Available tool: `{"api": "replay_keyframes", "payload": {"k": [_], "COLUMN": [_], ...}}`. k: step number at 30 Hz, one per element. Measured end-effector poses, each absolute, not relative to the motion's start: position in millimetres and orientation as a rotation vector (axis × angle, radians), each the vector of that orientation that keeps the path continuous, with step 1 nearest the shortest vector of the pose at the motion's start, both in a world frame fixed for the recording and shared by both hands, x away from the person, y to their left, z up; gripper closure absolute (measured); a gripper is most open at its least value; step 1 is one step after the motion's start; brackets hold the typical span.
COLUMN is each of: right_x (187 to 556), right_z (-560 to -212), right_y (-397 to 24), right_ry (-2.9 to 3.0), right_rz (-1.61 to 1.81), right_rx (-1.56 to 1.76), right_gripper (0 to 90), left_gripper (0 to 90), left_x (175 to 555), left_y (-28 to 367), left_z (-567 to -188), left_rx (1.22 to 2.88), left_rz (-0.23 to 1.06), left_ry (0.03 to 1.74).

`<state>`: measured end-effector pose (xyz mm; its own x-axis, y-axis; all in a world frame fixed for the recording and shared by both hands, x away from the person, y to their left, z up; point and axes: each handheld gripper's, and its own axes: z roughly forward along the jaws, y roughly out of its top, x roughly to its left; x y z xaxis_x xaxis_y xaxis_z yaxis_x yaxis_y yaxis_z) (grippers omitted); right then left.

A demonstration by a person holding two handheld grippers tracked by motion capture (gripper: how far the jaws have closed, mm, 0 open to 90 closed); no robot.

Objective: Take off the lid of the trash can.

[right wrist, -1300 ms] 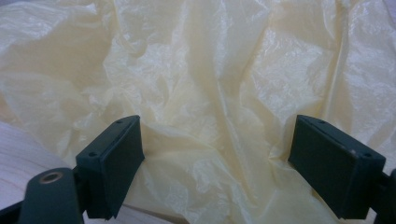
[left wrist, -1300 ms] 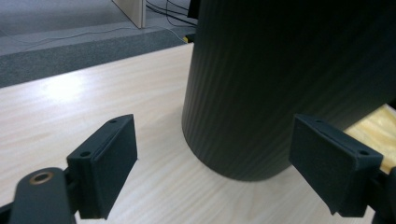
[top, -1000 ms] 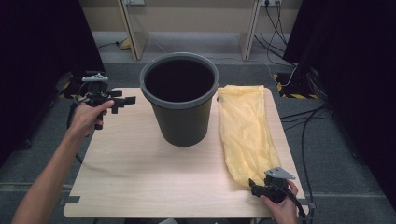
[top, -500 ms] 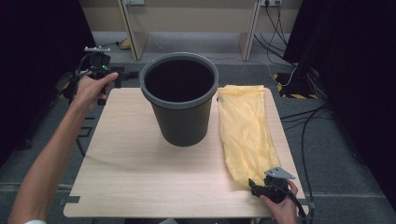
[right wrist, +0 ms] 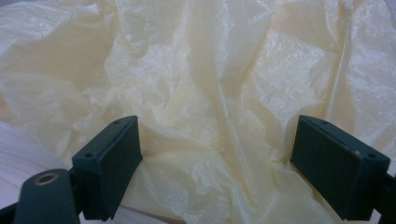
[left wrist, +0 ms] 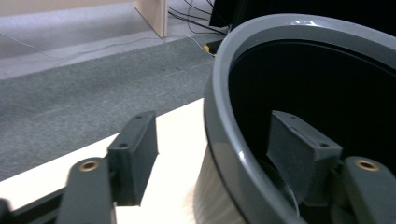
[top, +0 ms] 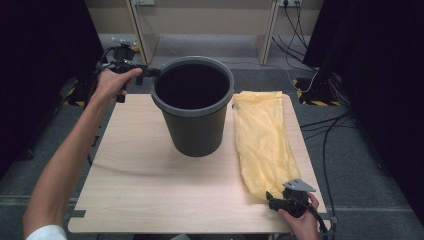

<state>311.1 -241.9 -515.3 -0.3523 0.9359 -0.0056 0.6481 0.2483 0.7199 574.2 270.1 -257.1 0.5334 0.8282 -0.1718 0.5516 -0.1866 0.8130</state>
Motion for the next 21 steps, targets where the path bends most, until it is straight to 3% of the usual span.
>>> {"api": "replay_keyframes", "payload": {"k": [7, 18, 21], "right_x": [311.0, 311.0, 311.1], "right_z": [-515.6, -515.7, -515.6], "right_y": [-242.2, -242.4, -242.3], "right_ry": [2.089, 2.090, 2.091], "right_rz": [0.890, 0.890, 0.889], "right_rx": [1.437, 1.435, 1.435], "right_gripper": [16.1, 16.0, 16.0], "left_gripper": [50.3, 54.9, 59.8], "left_x": [582.8, 591.3, 593.0], "left_y": [256.7, 236.4, 234.9], "left_z": [-254.7, -256.4, -256.4], "left_rx": [1.942, 2.026, 2.042], "left_rz": [0.403, 0.391, 0.406], "left_ry": [1.143, 1.178, 1.199]}}
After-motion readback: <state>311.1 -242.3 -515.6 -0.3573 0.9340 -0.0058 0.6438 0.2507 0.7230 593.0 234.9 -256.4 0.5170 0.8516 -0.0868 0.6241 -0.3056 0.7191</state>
